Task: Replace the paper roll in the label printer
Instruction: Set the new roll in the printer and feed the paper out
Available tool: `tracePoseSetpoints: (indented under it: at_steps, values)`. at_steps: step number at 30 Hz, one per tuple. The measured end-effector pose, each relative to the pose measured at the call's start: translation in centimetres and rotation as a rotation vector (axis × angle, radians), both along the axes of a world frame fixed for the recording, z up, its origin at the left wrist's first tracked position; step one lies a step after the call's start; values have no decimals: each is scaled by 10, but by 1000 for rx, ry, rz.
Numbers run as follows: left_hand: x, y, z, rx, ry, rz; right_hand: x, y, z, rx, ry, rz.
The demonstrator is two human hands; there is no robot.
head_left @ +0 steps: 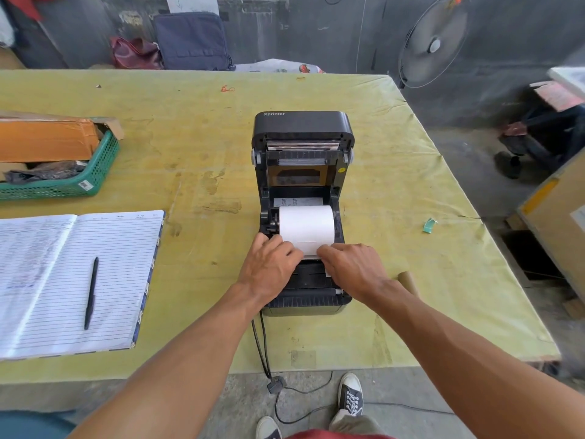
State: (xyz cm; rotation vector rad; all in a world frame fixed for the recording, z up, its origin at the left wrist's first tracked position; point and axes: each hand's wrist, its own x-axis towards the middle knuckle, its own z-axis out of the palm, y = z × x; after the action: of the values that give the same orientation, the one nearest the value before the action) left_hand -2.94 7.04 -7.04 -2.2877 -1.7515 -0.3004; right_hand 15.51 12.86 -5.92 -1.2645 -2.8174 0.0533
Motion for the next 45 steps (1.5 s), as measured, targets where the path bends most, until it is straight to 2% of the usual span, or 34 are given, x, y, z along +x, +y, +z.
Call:
tracePoseSetpoints:
  at_steps: [6,10,13,19,26,30,33,38,45]
  values:
    - [1,-4,-4,-89,-15,-16,-14,-15,4,-53,-118,-9]
    - [2,-5,-5,-96,-80,-39,-24,-21,11,-63,-187,-75]
    - [-2,-11,-9,-96,-64,-41,-28,-24,15,-67,-200,-104]
    - [-18,-27,-3,-175,-12,25,-34,-29,13,-81,-168,-160]
    - [-12,-28,4,-228,-30,100,-28,-39,-2,-105,0,-332]
    - [-5,-25,5,-197,-47,79,-17,-41,-13,-27,34,-225]
    - [1,-23,-2,-250,-126,41,-10,-37,-17,23,-4,-148]
    - [12,-32,-8,-333,-136,44,-2,-35,-12,8,-11,-58]
    - [8,-34,-3,-327,-170,56,-3,-32,-6,-40,26,-79]
